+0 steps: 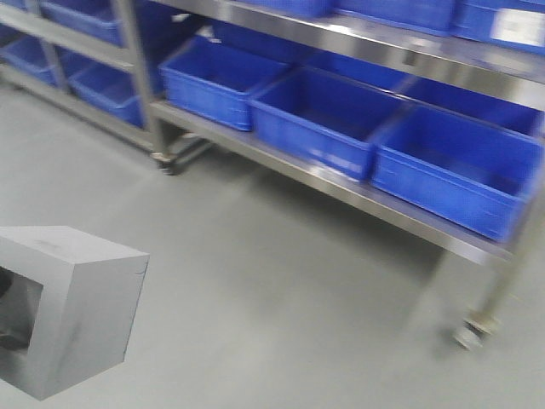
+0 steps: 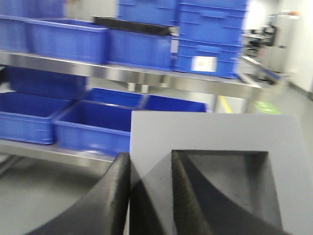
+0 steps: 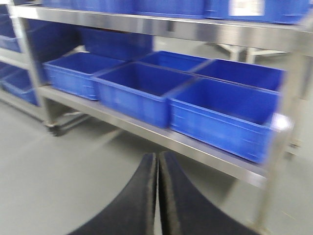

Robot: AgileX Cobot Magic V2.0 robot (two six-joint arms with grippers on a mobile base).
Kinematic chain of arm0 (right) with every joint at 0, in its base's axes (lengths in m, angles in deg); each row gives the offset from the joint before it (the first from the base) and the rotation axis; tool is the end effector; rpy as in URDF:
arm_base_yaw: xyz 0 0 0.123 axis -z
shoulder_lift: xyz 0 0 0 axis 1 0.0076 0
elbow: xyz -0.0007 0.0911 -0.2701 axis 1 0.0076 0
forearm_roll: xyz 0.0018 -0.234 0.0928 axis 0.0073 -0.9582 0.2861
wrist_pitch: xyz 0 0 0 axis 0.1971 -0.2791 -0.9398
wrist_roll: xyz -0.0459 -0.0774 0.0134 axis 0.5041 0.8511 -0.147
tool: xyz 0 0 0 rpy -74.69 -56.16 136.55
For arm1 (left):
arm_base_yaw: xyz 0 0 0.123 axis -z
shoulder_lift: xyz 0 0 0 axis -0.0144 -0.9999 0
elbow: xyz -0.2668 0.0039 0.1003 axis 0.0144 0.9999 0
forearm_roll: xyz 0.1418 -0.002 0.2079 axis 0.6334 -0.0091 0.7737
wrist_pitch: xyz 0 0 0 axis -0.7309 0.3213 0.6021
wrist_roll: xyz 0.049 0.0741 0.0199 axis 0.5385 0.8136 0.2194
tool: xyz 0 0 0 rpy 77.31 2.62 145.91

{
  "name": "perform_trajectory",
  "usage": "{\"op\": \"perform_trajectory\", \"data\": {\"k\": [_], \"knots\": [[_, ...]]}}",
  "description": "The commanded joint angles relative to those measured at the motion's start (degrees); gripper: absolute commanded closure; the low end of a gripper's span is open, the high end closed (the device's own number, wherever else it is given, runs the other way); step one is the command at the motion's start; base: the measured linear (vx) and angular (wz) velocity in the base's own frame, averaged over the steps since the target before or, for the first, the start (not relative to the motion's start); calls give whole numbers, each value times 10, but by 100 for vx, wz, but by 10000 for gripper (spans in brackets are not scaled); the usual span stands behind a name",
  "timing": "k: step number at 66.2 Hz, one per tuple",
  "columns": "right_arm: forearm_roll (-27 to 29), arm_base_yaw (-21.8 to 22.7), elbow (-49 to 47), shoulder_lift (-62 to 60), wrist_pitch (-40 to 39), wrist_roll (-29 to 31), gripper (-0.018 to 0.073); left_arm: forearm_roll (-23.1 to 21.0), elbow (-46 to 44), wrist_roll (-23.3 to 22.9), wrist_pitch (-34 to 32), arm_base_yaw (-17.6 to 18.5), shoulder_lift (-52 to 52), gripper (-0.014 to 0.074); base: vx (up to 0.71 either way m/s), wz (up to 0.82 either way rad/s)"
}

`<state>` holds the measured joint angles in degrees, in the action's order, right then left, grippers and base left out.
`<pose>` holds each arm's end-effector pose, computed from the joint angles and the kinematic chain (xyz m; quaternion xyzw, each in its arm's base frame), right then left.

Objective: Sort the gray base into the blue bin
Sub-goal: 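Drive the base down the aisle between blue bin shelves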

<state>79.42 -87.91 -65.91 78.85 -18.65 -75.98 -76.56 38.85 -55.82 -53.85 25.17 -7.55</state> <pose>0.0561 -0.0014 0.1839 0.0191 0.7604 -0.0008 0.6492 0.0788 -0.0392 0.2955 0.0949 0.7107 -0.2255 0.6596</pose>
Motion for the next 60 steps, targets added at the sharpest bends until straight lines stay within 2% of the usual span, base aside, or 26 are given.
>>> {"op": "perform_trajectory", "data": {"k": [1,60], "knots": [[-3,2,1,10,-41,7,564,-4,-17,-3,-64,3,-1,594,24,69],[-3,2,1,10,-41,7,564,-4,-17,-3,-64,3,-1,594,20,67]]}}
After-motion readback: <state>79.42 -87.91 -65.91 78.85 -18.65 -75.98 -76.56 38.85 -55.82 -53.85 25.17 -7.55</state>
